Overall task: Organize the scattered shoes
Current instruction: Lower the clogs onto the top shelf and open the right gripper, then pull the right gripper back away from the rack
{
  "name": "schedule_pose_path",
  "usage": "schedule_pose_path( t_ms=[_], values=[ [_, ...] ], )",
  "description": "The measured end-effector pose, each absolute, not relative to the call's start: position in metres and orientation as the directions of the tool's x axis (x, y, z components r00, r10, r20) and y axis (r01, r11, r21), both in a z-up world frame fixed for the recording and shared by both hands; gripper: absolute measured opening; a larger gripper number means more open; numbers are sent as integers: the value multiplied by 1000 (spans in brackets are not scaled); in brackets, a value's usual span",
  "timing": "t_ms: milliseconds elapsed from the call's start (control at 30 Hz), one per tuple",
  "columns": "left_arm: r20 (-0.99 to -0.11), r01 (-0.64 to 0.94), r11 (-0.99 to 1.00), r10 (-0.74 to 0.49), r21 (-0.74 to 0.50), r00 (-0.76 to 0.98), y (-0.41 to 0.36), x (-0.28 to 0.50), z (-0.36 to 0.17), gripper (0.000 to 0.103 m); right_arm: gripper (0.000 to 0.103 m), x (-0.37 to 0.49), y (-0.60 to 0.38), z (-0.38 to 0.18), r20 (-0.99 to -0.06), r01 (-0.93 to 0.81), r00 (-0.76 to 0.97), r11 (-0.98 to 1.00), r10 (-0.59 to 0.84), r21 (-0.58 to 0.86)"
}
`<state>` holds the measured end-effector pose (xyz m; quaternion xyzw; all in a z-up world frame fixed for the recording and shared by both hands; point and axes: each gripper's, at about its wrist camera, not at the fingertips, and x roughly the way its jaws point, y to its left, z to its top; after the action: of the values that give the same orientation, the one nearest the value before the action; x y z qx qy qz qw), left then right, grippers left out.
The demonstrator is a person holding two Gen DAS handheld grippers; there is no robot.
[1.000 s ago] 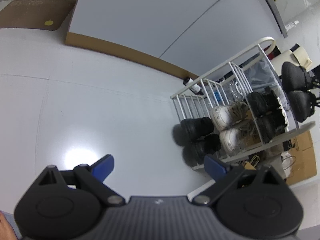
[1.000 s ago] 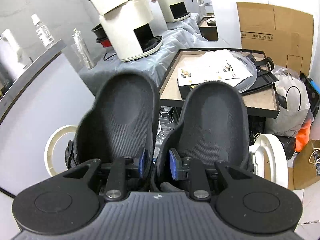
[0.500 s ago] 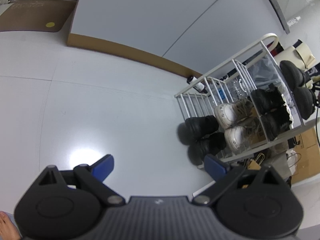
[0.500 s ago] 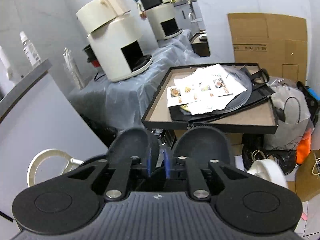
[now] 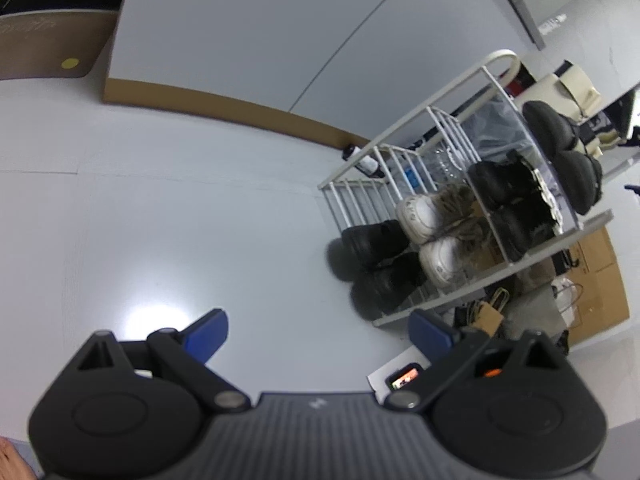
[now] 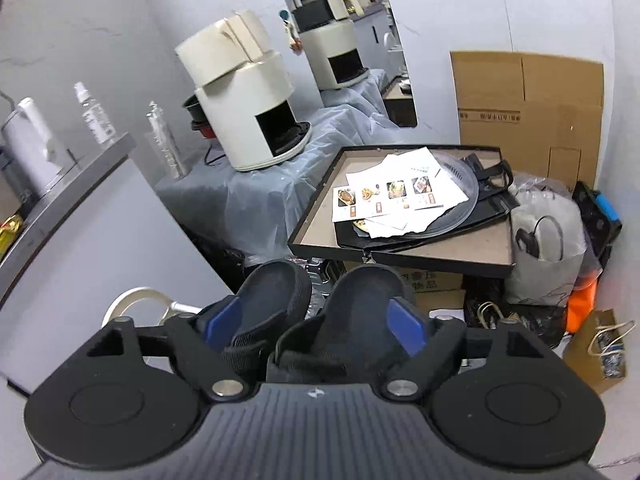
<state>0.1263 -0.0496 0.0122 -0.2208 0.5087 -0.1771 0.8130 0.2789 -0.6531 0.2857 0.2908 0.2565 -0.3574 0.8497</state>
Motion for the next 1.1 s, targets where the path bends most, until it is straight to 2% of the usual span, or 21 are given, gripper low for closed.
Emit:
schedule_pose_path(
  t_ms=[133,333,467,667,833,1100],
  values=[
    [-754,107,859,-493,-500,433,-46,117,22,98,95,252,-637,297,-649,736,627,601,-431,312],
    [-744,148,880,-463,-452,481,-38,104,38,98,99,212,-604,283,-657,711,634,641,-407,289],
    [-742,156,882,-461,-445,487,-36,96,42,98,99,199,-583,267,-669,651,669,689,-323,319],
    [-730,186,882,-464,-433,502,-38,88,50,97,99,182,-558,268,-659,624,677,731,-328,276],
    [-691,208,894,-440,-396,573,-32,78,63,95,99,162,-530,259,-615,578,717,774,-330,259],
    [-704,230,910,-413,-345,577,-34,72,62,94,99,128,-505,193,-593,549,738,797,-322,251]
  ],
)
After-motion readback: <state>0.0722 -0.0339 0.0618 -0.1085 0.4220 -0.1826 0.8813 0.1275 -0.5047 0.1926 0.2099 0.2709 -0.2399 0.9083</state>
